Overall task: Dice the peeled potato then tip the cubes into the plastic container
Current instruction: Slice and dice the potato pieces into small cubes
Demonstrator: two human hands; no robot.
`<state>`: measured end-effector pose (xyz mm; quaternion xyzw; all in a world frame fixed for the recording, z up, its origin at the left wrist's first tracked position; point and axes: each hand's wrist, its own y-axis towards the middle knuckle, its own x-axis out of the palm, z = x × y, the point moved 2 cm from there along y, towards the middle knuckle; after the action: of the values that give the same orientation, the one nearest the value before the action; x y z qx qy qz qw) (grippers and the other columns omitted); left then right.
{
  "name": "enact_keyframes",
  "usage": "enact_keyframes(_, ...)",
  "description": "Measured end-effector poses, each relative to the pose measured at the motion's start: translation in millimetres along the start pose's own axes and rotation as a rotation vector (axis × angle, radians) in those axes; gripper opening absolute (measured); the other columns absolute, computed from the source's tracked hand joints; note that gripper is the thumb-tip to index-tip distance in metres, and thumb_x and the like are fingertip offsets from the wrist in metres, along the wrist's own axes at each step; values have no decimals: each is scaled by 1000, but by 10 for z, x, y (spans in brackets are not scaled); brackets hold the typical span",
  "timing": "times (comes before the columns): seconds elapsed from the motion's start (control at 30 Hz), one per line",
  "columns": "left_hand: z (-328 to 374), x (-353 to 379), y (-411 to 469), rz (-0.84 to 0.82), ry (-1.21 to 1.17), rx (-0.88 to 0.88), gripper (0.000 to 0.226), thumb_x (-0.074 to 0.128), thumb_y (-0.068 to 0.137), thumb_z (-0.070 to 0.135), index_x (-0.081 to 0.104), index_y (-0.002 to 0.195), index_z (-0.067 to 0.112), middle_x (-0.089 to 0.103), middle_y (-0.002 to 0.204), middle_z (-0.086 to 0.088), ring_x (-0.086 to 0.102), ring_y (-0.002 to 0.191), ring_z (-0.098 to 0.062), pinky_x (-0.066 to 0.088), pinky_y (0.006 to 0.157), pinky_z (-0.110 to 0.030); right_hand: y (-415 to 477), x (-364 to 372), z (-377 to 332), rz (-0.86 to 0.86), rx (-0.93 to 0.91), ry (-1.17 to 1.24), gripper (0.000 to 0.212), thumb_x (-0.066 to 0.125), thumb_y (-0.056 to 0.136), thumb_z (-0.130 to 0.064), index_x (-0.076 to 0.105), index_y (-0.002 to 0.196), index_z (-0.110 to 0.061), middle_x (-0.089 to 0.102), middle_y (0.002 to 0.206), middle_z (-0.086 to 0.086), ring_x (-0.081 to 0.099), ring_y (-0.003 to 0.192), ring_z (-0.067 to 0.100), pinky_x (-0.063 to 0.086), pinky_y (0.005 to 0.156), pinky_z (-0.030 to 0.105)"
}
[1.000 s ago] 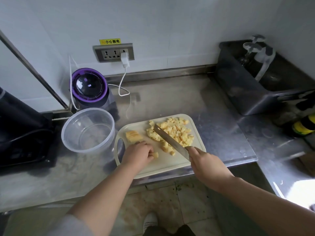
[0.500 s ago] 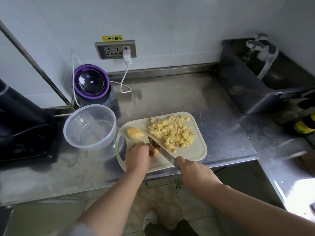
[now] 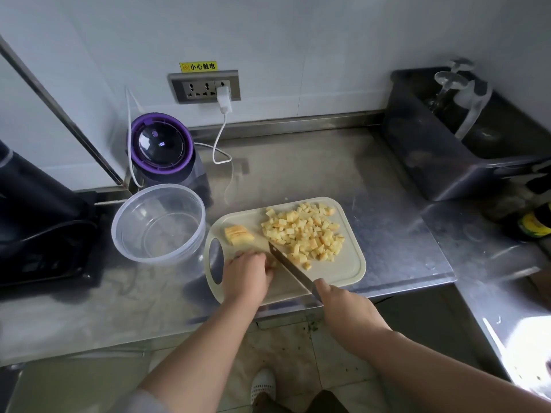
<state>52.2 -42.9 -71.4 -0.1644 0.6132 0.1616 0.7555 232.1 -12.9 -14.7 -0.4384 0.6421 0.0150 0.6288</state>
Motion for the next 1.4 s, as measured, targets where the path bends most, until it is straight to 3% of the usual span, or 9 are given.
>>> enact_keyframes(0.07,7,19,48,11,-30,-8,26,53,92,44,68,101,25,67,100,7,61,92,-15,44,78,-28,5,-33,56,39,18,24,39,37,91,3,34,122,-20,54,86,1,53,68,18,35,50,24)
enact_keyframes(0.17,32,52,148,-7,-113,-27,26,56,91,44,68,105,26,69,100,6,63,90,-15,50,78,-29,37,-64,102,80,23,58,37,38,94,-2,29,123,-23,57,85,2,58,68,19,43,54,28)
enact_keyframes(0.4,-401,-81,101,-96,-406,-23,26,64,89,26,65,115,23,66,113,6,57,113,-17,45,98,-39,22,-106,4,98,-17,41,29,39,98,-7,31,122,-21,51,77,-2,50,57,14,35,46,23)
enact_keyframes(0.5,-610,-175,-50,-323,-259,89,51,69,83,37,54,130,25,49,132,9,43,126,-13,42,101,-35,20,-75,-66,87,-36,34,33,40,98,-7,32,127,-19,50,76,-4,50,58,13,39,49,25)
enact_keyframes(0.57,-653,-205,-111,-370,-127,141,54,69,82,39,51,132,28,44,133,9,42,126,-14,40,101,-34,21,-58,-99,72,-36,37,33,40,98,-7,33,128,-18,49,75,-5,49,56,11,36,47,23)
enact_keyframes(0.7,-616,-182,-134,-338,-161,114,42,66,86,31,54,126,24,47,127,7,50,115,-15,45,93,-30,16,-57,-120,51,-4,39,34,39,97,-4,34,127,-19,55,85,-2,60,68,17,50,59,30)
enact_keyframes(0.83,-467,-119,-123,-270,-216,25,40,66,85,29,57,123,19,50,124,3,54,104,-14,48,90,-28,3,-7,-101,13,27,40,39,40,92,0,34,124,-22,50,78,-4,58,69,16,52,62,34)
enact_keyframes(1.03,-176,-27,-103,-147,-359,-245,40,64,87,20,57,126,13,50,126,-4,54,112,-21,43,91,-26,90,55,-139,27,24,42,38,40,91,3,35,121,-20,49,74,-2,50,60,12,37,48,23)
enact_keyframes(1.4,-148,3,-101,-170,-438,-313,46,67,82,22,53,125,13,50,124,-4,55,110,-22,48,85,-29,116,73,-228,1,-21,13,40,37,94,1,33,128,-19,45,76,-3,49,62,12,35,48,22)
